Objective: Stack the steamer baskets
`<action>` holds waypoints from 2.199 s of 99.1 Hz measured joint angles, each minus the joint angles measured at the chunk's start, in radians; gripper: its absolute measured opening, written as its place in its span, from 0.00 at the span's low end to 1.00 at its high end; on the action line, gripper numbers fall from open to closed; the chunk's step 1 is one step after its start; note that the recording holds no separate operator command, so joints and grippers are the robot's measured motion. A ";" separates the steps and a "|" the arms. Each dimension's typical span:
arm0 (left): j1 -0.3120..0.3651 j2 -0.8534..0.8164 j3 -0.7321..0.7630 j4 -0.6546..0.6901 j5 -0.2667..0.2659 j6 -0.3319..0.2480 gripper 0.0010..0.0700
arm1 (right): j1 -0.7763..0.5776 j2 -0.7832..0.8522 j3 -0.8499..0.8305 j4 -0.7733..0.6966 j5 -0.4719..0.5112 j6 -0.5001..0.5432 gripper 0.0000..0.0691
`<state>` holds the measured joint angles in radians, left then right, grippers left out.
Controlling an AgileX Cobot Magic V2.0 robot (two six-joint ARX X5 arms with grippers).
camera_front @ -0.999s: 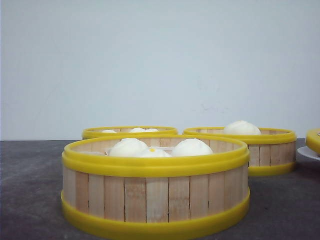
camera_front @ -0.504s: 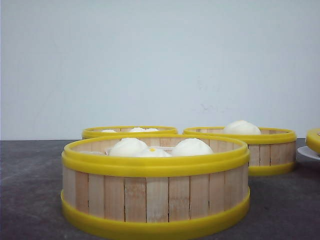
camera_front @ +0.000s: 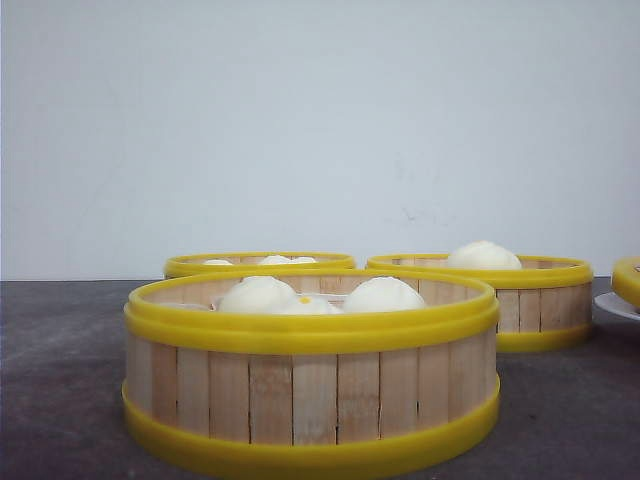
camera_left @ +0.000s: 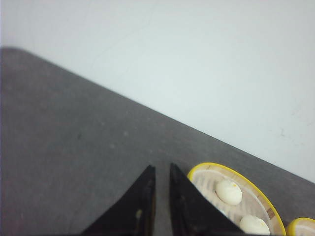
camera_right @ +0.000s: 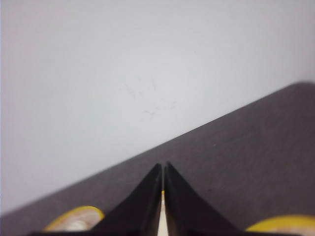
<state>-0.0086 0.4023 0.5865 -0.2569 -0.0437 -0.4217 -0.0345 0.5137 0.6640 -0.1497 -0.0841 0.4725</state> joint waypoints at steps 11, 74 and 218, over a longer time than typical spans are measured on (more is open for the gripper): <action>-0.003 0.059 0.068 -0.011 0.018 0.045 0.12 | 0.000 0.074 0.110 -0.089 -0.003 -0.102 0.02; -0.183 0.376 0.128 -0.031 0.159 0.122 0.55 | 0.063 0.138 0.149 -0.100 -0.080 -0.162 0.65; -0.263 1.638 1.149 -0.499 -0.006 0.224 0.49 | 0.179 0.187 0.149 -0.210 -0.103 -0.196 0.65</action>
<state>-0.2714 2.0399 1.7359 -0.7563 -0.0502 -0.1982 0.1444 0.7010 0.8127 -0.3595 -0.1867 0.2768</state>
